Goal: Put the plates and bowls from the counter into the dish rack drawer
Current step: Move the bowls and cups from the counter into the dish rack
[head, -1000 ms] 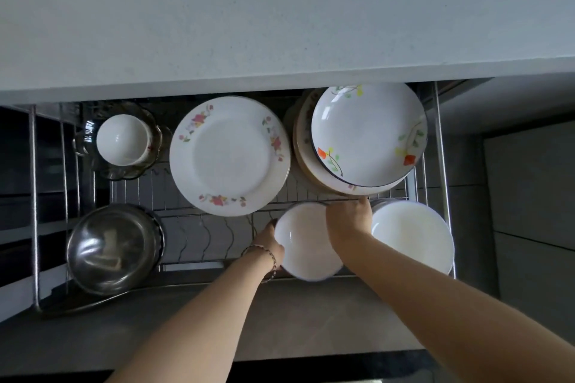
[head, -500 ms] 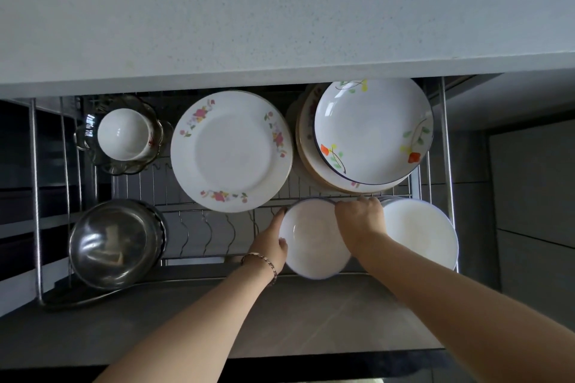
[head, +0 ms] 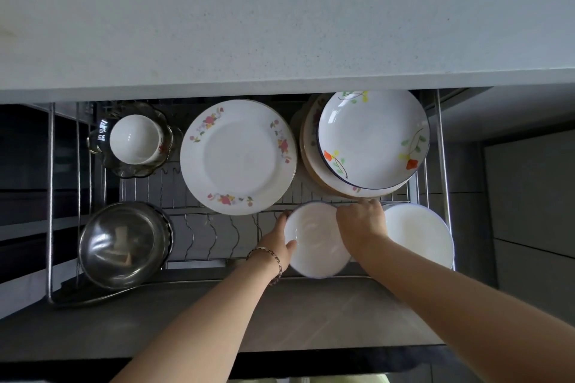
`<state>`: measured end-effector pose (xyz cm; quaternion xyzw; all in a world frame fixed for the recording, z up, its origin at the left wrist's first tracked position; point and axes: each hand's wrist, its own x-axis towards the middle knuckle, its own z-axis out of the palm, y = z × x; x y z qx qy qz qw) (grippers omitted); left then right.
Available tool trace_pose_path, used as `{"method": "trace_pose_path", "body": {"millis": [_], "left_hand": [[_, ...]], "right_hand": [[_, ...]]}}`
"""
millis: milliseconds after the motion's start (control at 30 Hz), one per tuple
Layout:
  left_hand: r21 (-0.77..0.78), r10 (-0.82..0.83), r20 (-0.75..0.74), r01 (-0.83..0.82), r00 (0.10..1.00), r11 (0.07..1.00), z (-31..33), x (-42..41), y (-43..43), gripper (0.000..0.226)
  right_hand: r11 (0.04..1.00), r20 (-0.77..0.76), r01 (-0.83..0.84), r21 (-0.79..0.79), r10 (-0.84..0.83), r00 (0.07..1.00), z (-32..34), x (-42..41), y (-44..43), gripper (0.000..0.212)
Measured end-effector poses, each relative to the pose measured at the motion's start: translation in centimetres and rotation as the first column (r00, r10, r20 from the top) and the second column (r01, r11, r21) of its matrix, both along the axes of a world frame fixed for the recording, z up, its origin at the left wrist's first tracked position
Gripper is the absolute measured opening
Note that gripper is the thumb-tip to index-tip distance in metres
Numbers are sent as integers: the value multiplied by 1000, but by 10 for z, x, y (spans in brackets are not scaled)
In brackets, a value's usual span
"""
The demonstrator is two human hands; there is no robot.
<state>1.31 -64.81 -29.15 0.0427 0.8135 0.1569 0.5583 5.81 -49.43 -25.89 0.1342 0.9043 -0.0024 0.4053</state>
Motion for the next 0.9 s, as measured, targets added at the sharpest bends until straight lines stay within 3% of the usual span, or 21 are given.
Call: {"method": "trace_pose_path", "body": {"millis": [67,133,233,367,533,600,667,767,833,900], "left_hand": [[-71,-85,-10,84,996,994,13,-7,2,63],[-40,-107,-93,104,990,994,34,-21,5,52],[139,-2,-186,29,983,990,80,-57,4,31],[278,184,-283,-103,941,955,149,-124,-8,22],[337,263,-454,-109,851,935,216,-228,-21,22],[314,248,-517,-88,820,945,230,-269,-23,23],[304,255,-549,-94,796,948,236,-303,-26,23],[333,317,-533,-150,784,931,234,-340,-30,20],[352,342,-503,-174,794,920,228,-357,-33,22],[362,342,-479,-174,809,916,220,-370,-37,23]], "right_hand": [[999,-24,16,-30,-17,1000,16,-3,-1,25],[993,-37,73,-97,-77,996,37,-12,-1,26],[960,-32,161,-228,-173,984,79,-38,2,31],[910,-52,174,-377,-209,977,144,-88,7,34],[884,-250,195,-426,-322,913,212,-180,21,31],[830,-291,259,-495,-439,850,228,-222,25,33],[657,-243,382,-650,-656,714,237,-268,27,36],[230,-12,541,-809,-927,376,241,-337,32,43],[11,109,556,-831,-977,182,235,-374,36,50],[-147,190,520,-841,-981,30,220,-400,41,56]]}}
